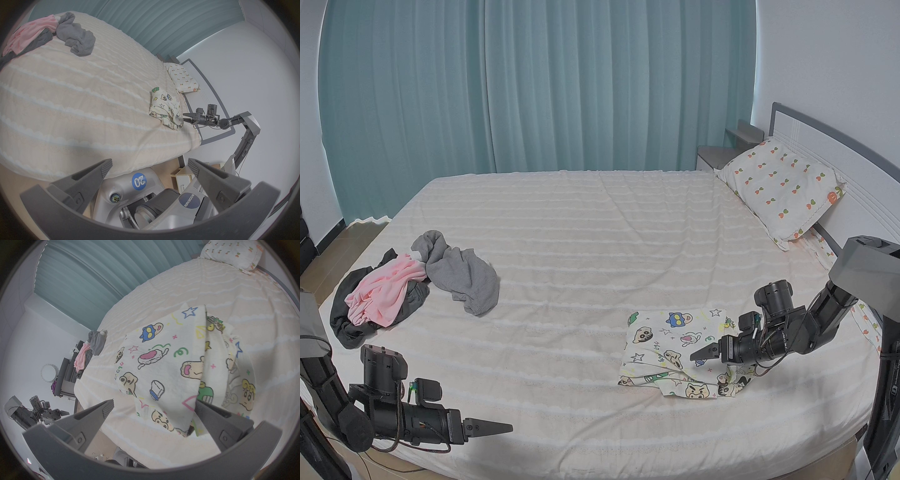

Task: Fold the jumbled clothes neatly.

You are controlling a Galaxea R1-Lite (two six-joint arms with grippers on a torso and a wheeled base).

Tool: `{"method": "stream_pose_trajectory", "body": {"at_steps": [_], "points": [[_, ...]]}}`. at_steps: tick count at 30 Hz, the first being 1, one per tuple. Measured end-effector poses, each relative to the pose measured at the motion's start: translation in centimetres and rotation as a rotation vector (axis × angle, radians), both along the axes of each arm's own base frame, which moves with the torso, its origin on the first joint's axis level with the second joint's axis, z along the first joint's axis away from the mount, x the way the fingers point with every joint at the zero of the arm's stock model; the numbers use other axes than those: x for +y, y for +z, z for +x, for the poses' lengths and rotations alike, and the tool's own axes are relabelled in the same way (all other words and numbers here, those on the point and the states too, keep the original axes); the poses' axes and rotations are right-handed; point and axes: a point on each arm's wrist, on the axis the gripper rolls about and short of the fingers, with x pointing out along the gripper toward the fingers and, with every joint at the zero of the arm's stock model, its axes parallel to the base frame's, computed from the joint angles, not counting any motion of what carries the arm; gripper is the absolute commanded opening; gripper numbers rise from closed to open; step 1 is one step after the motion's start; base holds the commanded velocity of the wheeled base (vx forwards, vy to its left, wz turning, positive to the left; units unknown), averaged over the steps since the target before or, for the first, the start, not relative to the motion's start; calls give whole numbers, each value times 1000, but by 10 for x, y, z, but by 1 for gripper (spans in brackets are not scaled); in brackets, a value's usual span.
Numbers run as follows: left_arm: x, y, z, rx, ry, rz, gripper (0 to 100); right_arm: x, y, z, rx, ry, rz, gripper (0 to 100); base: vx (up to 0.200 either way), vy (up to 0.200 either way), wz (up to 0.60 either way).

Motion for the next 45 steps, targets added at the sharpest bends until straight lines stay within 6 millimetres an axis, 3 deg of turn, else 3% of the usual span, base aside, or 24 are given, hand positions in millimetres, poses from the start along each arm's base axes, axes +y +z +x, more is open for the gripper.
{"method": "stream_pose_trajectory", "body": {"at_steps": [1, 2, 7, 15, 29, 37, 38, 45], "points": [[0, 0, 0, 0, 0, 0, 100, 1, 0, 1, -2, 1, 0, 100, 0, 0, 0], [0, 0, 0, 0, 0, 0, 100, 3, -1, 4, -6, 2, 0, 0, 0, 0, 0], [0, 0, 0, 0, 1, 0, 100, 8, -8, 11, 31, -1, -19, 0, 0, 0, 0], [0, 0, 0, 0, 2, 0, 100, 0, -9, 6, 57, -25, -41, 0, 0, 0, 0], [0, 0, 0, -1, 3, 0, 100, -50, -3, -7, 68, -59, -101, 0, 0, 0, 0], [1, 0, 0, 0, 3, 0, 100, -60, -2, -5, 61, -73, -106, 0, 0, 0, 0], [0, 0, 0, 0, 3, 0, 100, -59, -2, -5, 60, -72, -107, 100, 0, 0, 0], [1, 0, 0, 0, 3, 0, 100, -58, -5, -1, 56, -69, -107, 100, 0, 0, 0]]}}
